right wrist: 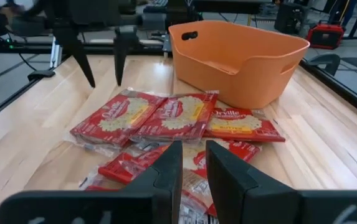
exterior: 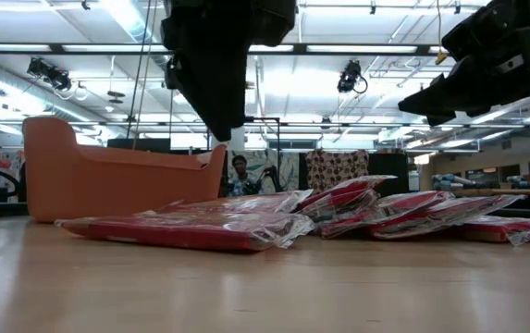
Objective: Sort popcorn bags into baskets
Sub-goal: Put the red popcorn bag into the orange bin
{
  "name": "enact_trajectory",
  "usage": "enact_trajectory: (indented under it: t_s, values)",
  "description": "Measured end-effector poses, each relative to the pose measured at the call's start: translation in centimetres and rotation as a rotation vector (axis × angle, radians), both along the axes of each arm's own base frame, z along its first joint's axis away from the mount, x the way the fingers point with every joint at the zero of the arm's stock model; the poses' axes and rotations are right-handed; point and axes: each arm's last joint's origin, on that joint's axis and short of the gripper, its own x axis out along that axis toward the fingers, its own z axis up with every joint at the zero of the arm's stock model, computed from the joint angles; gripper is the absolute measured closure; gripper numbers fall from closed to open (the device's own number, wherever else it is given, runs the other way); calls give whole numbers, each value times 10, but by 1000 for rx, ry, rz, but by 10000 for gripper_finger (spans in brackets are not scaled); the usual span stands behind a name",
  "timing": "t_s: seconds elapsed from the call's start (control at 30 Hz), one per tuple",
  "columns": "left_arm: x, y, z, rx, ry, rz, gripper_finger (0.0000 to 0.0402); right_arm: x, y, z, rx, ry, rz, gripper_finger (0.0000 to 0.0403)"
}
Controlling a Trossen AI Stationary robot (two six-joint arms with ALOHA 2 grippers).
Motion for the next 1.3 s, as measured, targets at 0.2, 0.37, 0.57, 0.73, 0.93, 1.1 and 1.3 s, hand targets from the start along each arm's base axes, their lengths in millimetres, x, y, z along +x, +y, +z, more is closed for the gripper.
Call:
enact_trajectory:
  t_s: [0.2, 0.37, 0.57, 0.73, 0.93, 1.1, 1.3]
  values:
    - [30, 13, 2, 133, -35, 4, 232, 3, 0, -2, -15, 9, 3, 327]
    - [61, 28, -7, 145, -155, -42, 232, 1, 1, -11, 26, 95, -6, 327]
    - [72, 29, -16, 413, -190, -158, 232, 2, -1, -13, 20, 110, -52, 327]
    - [82, 29, -12, 405, -308, -123, 232, 2, -2, -14, 19, 122, -96, 327]
    - [89, 26, -21, 349, -357, -75, 201, 1, -2, -17, 38, 147, -101, 327]
    - [93, 26, -31, 354, -356, -47, 153, 1, -1, -17, 37, 147, -99, 327]
    - [93, 27, -37, 400, -331, -67, 135, 1, -1, -17, 15, 146, -94, 327]
